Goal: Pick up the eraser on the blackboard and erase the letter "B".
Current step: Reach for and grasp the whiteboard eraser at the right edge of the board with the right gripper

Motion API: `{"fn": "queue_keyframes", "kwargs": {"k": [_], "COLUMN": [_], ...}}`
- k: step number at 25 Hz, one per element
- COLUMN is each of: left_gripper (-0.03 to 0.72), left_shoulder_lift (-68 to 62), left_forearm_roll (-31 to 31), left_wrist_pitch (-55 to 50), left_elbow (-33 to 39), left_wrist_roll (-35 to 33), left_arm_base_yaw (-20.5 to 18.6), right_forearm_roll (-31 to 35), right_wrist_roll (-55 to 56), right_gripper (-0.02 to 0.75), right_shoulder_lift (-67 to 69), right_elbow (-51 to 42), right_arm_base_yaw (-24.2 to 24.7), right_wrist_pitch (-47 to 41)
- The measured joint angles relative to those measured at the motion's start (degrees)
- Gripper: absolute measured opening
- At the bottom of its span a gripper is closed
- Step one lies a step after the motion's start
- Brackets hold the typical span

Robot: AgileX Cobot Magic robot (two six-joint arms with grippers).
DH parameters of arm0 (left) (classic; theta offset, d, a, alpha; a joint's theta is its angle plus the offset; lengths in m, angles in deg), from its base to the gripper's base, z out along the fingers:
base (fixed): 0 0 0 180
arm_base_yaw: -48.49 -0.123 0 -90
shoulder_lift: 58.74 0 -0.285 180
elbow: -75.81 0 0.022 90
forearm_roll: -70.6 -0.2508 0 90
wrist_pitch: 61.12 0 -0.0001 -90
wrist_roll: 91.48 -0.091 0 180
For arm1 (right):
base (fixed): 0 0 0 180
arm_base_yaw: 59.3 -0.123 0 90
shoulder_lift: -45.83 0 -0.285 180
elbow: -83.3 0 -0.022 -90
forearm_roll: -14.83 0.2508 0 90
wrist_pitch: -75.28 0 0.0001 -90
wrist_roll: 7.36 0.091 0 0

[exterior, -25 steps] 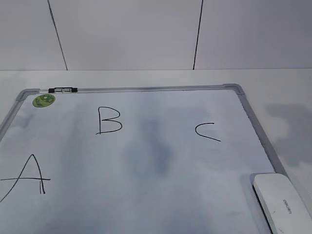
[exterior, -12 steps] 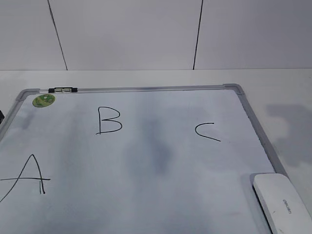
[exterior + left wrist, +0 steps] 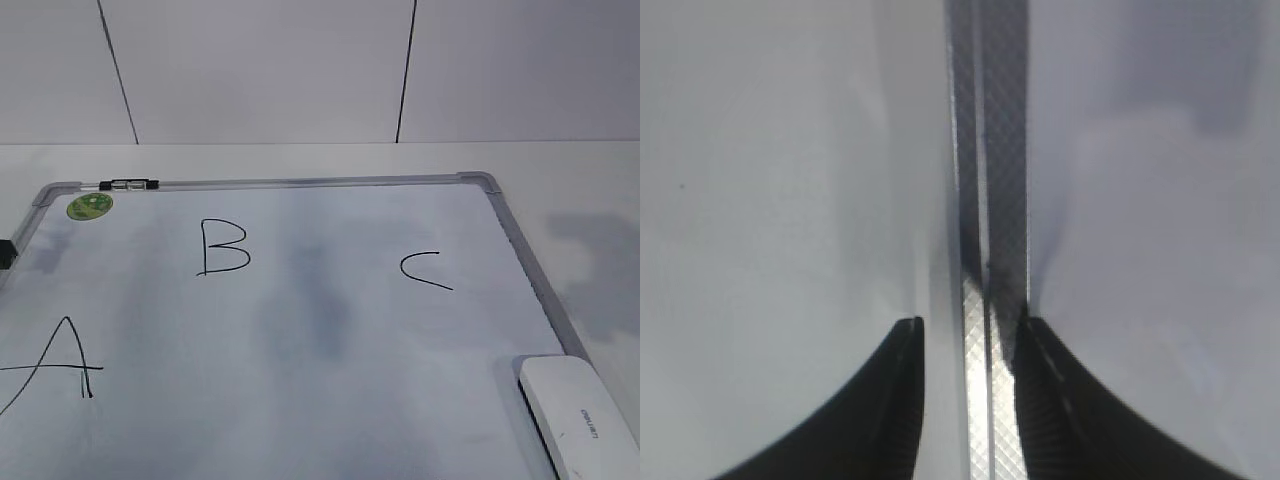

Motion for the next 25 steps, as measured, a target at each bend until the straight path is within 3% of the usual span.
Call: {"fn": "queue_keyframes", "kwargs": {"k": [5,11,16,25], "left_gripper": [0.236,0.160,0.147,0.074], "left_shoulder_lift": [-0.40,-0.40,-0.49,-0.49], "left_forearm_roll": [0.00,0.00,0.00,0.00], "left_wrist_pitch": [0.09,0.14,0.23,0.23], "left_elbow": [0.00,0.00,0.00,0.00], "left_wrist_roll": [0.00,-1.24,-2.17,-2.89], "left_arm_base_yaw": [0.00,0.00,0.00,0.00], "right_forearm_roll": [0.00,0.00,0.46,11.76], "right_wrist_roll": [0.00,0.00,0.00,-0.20], "right_gripper": [0.494,0.494,0.494,0.494], "right_shoulder_lift": [0.00,0.00,0.00,3.77], "right_elbow": [0.00,0.00,0.50,0.60], "right_arm_base_yaw": [0.00,0.00,0.00,0.00], "right_wrist_pitch": [0.00,0.00,0.10,0.10]}}
